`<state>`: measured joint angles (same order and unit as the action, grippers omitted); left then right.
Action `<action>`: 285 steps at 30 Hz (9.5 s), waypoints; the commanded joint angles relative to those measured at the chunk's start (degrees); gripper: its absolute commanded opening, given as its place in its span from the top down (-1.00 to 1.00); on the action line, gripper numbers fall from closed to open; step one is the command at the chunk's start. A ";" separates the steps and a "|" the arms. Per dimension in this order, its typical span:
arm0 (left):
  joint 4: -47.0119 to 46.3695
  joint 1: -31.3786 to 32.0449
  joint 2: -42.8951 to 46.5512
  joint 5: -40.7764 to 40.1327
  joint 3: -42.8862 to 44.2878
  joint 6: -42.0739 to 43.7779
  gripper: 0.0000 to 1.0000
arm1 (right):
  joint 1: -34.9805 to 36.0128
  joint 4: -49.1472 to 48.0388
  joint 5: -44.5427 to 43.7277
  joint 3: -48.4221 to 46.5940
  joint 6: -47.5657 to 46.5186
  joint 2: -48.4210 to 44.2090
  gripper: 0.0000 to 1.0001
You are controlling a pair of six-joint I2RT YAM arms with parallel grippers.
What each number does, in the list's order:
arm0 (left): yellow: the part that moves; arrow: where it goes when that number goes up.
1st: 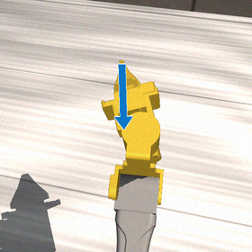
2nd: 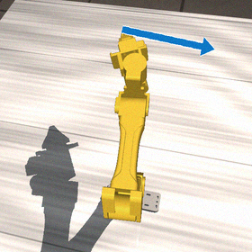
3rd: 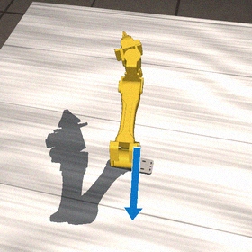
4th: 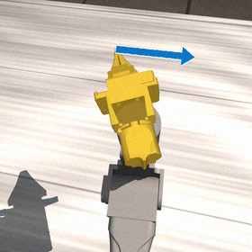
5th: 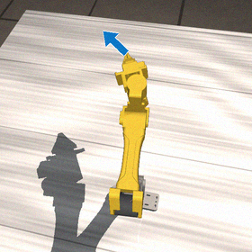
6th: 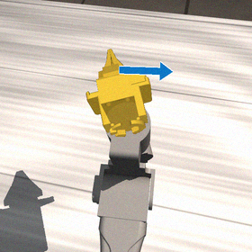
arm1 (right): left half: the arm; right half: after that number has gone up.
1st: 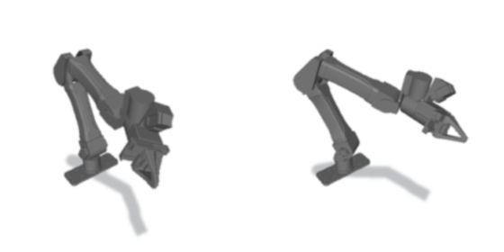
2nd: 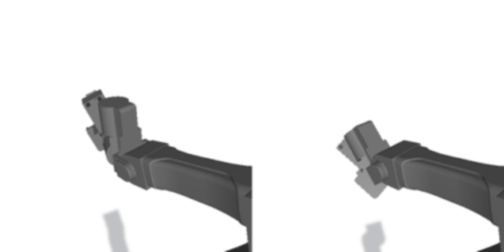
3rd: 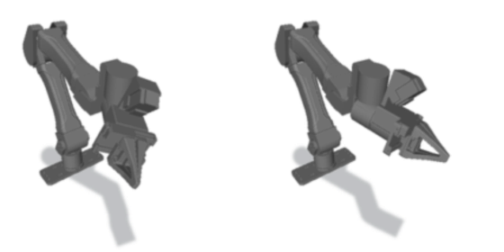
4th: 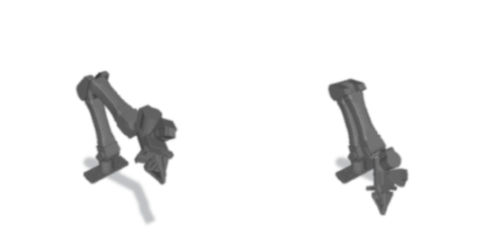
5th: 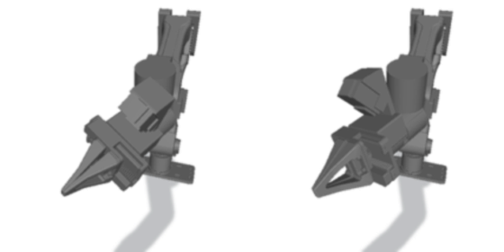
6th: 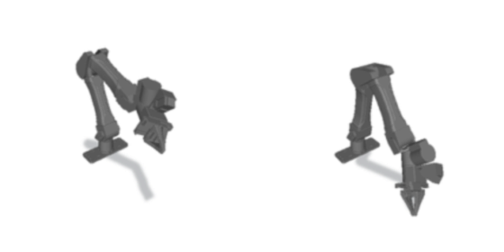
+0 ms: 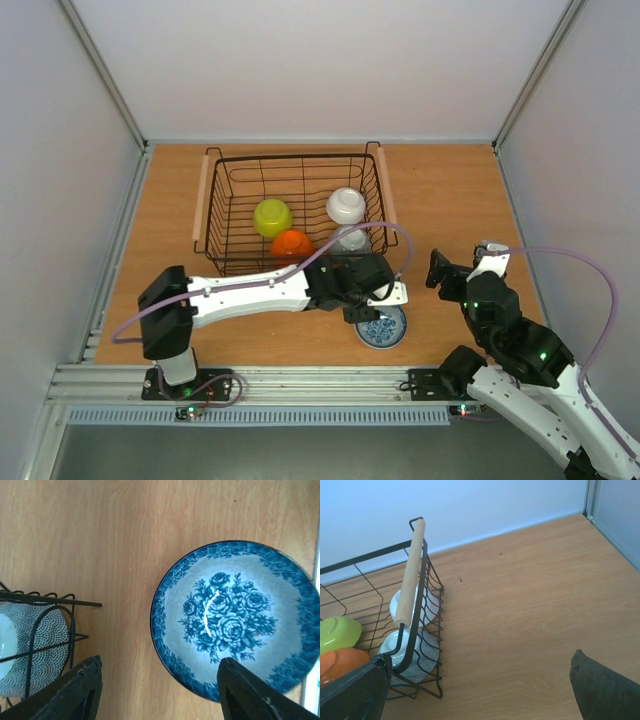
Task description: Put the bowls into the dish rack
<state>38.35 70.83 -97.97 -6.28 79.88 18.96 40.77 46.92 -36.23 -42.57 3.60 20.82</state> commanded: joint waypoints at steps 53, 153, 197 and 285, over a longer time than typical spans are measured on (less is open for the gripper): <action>1.89 0.28 -15.78 2.16 9.99 0.02 0.56 | -0.19 0.88 1.86 1.98 3.75 2.68 -0.97; 3.58 -50.28 14.44 67.26 -0.40 -7.43 0.99 | -0.17 -31.99 62.58 -5.53 3.00 22.59 -0.97; -6.95 -52.11 29.93 13.18 -7.53 -8.08 -0.99 | -0.23 -11.96 50.05 -35.47 -11.02 54.05 0.97; -12.43 -56.32 37.32 0.09 -12.20 -5.28 -0.99 | 17.39 -10.92 17.38 -82.70 -59.77 121.90 -0.97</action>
<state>29.19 14.48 -61.14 -5.85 67.26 13.98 57.17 33.17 -24.05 -129.32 -58.19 145.51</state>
